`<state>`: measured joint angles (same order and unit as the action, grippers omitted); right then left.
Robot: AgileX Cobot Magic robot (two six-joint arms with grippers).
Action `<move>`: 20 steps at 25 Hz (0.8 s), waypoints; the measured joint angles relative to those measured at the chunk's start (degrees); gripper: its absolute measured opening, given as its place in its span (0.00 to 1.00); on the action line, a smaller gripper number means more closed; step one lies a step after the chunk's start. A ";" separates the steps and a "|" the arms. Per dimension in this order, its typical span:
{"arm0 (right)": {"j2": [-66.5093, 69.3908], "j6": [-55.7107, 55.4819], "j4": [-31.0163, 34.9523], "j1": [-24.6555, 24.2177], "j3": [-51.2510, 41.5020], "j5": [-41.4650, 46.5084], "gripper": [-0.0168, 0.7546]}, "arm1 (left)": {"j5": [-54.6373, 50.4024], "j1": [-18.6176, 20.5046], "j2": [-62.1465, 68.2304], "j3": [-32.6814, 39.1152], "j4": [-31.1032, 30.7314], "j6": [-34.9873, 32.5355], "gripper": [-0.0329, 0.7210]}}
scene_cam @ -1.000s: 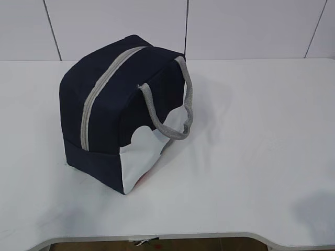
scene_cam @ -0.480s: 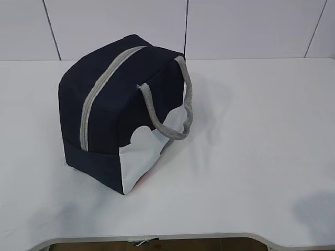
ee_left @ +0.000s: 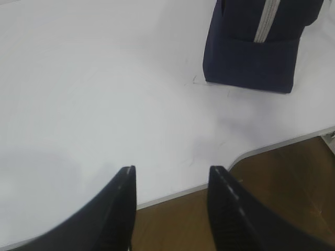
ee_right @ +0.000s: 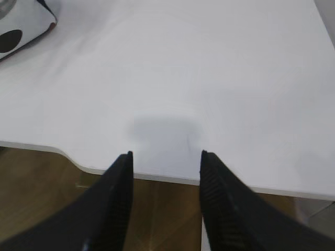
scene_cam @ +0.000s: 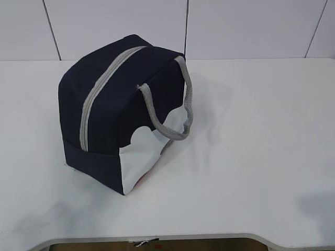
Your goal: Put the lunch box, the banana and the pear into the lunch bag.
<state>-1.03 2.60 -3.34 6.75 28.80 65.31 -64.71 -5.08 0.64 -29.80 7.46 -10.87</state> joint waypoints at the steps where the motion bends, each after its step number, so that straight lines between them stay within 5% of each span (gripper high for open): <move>1: 0.00 0.00 0.00 -1.24 0.00 0.00 0.48 | 0.00 0.00 0.00 0.00 0.00 0.00 0.49; 20: 0.00 0.00 0.00 -4.57 0.00 0.00 0.48 | 0.00 0.00 0.00 0.00 0.00 0.00 0.43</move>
<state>-1.03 2.60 -3.34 2.17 28.80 65.31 -64.71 -5.08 0.64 -29.80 7.46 -10.87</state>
